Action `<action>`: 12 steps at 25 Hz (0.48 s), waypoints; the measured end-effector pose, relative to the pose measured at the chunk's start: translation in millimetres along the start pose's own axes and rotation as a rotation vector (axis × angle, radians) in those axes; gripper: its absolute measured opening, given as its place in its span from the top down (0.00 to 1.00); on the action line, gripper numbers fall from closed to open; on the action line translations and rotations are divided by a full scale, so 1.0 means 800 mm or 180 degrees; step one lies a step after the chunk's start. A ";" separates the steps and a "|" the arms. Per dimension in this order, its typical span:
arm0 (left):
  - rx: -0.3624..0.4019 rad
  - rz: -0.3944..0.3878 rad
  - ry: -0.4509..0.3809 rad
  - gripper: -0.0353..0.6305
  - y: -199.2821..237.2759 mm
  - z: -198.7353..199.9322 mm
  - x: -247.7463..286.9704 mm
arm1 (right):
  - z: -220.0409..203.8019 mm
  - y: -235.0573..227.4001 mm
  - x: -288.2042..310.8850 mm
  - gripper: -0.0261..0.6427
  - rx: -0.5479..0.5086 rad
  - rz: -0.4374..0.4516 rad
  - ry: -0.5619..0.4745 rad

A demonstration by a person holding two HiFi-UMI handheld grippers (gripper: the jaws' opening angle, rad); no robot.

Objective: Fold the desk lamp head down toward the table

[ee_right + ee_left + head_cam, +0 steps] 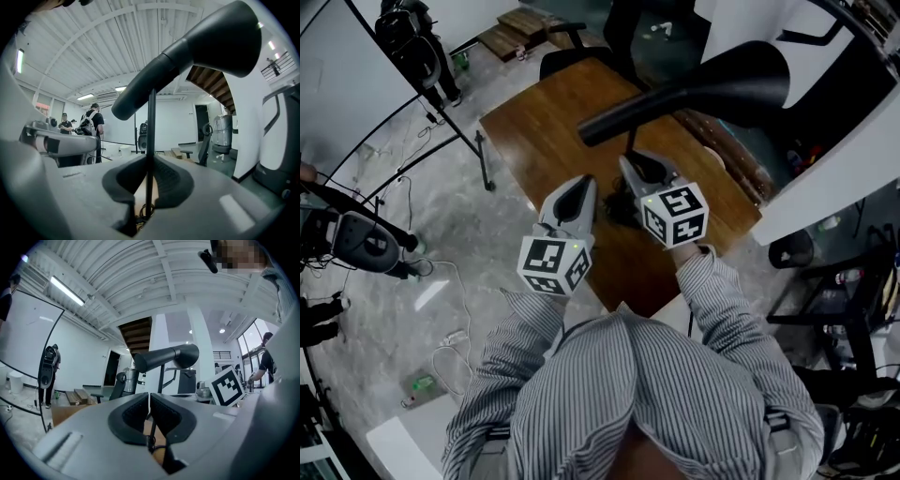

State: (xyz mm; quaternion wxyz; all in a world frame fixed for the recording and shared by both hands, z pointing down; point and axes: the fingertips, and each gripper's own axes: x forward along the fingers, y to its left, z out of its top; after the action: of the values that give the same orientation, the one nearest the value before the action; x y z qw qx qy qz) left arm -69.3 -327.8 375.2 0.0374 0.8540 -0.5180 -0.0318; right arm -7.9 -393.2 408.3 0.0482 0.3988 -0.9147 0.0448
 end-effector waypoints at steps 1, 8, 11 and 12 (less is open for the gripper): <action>0.0063 0.0009 -0.0036 0.94 0.004 0.006 0.002 | -0.001 -0.001 0.001 0.90 0.0014 0.0013 0.0007; 0.1213 -0.0087 -0.0189 0.74 0.002 0.059 0.013 | -0.003 0.001 0.002 0.90 0.0083 0.0043 -0.0012; 0.1732 -0.0153 -0.0141 0.66 0.002 0.073 0.027 | -0.003 0.001 0.003 0.90 0.0093 0.0058 -0.0024; 0.1895 -0.0168 -0.0096 0.64 0.002 0.074 0.032 | -0.003 0.001 0.002 0.90 0.0092 0.0067 -0.0026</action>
State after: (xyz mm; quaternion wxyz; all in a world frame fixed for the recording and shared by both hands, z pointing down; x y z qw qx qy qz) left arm -64.1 -352.8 315.9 -0.2232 0.8400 -0.4827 0.1079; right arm -9.8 -393.4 411.2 0.0383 0.3899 -0.9183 0.0569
